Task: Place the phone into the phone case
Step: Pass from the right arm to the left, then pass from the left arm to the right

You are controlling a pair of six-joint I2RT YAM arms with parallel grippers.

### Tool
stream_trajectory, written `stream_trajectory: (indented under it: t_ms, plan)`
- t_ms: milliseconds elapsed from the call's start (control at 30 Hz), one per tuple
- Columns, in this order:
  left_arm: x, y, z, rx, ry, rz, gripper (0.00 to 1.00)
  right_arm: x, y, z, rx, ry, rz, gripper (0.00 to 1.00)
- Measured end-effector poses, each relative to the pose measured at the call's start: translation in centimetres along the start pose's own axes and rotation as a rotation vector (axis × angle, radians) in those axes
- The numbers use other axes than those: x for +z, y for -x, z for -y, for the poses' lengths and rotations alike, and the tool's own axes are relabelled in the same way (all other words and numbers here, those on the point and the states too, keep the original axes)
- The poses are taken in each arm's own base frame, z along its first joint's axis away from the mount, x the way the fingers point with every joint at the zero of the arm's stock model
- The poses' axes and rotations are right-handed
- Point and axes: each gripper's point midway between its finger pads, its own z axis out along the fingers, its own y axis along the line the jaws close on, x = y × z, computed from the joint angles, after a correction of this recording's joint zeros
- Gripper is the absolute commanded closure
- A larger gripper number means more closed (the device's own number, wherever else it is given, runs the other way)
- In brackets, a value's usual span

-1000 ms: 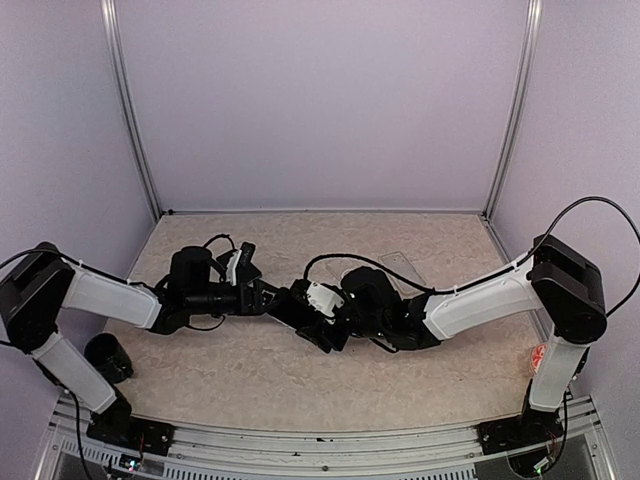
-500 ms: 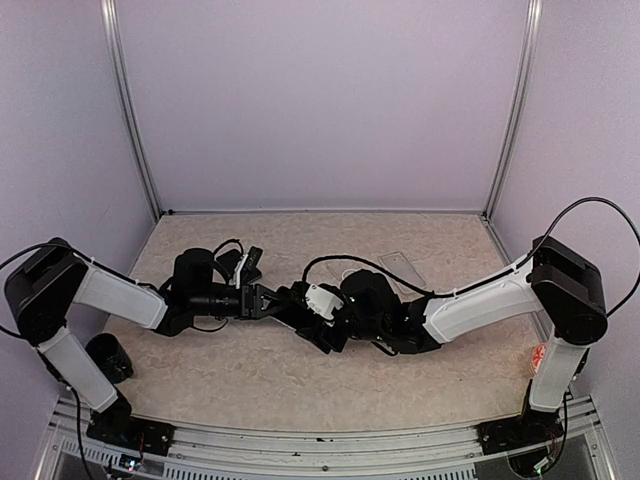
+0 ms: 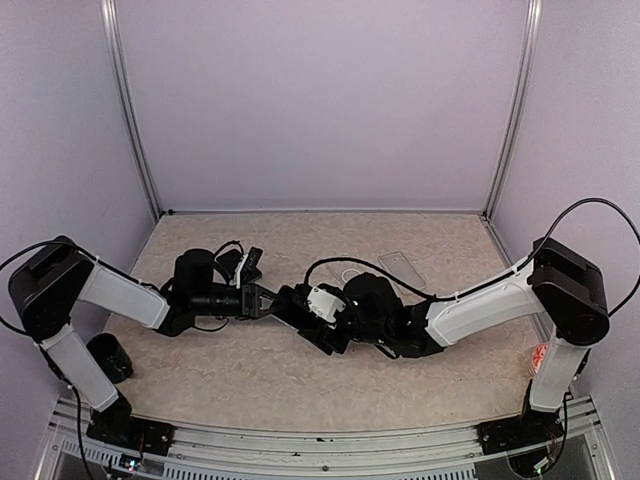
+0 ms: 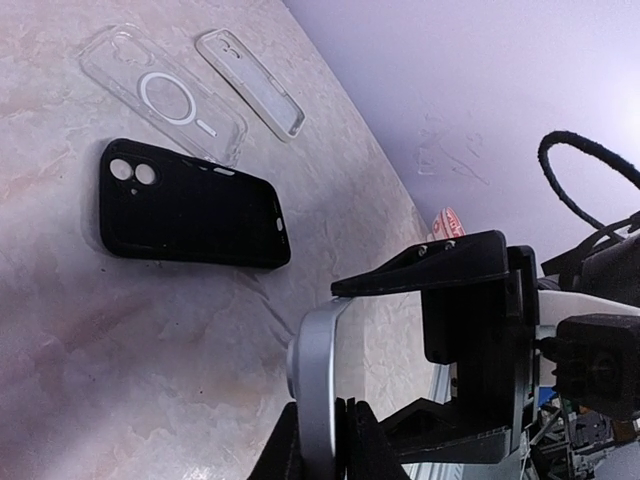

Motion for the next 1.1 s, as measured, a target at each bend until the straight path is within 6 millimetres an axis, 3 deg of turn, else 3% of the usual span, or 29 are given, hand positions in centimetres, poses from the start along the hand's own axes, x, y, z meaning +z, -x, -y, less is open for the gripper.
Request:
stream_trajectory:
  t_ms: [200,433,767,1100]
  plan:
    - [0.2,0.5,0.8,0.004,-0.036,0.003,1.00,0.0,-0.1,0.4,-0.009,-0.026,-0.003,0.20]
    - [0.4,0.2,0.6,-0.001,-0.039,-0.009,1.00,-0.3,0.5,0.9,-0.003,-0.057,0.020,0.01]
    - [0.0,0.5,1.3,0.022,-0.056,0.010,1.00,-3.0,4.1,3.2,0.102,-0.085,0.121,0.00]
    - [-2.4,2.4,5.2,0.145,-0.143,0.125,1.00,-6.8,3.6,6.9,0.363,-0.077,0.190,0.00]
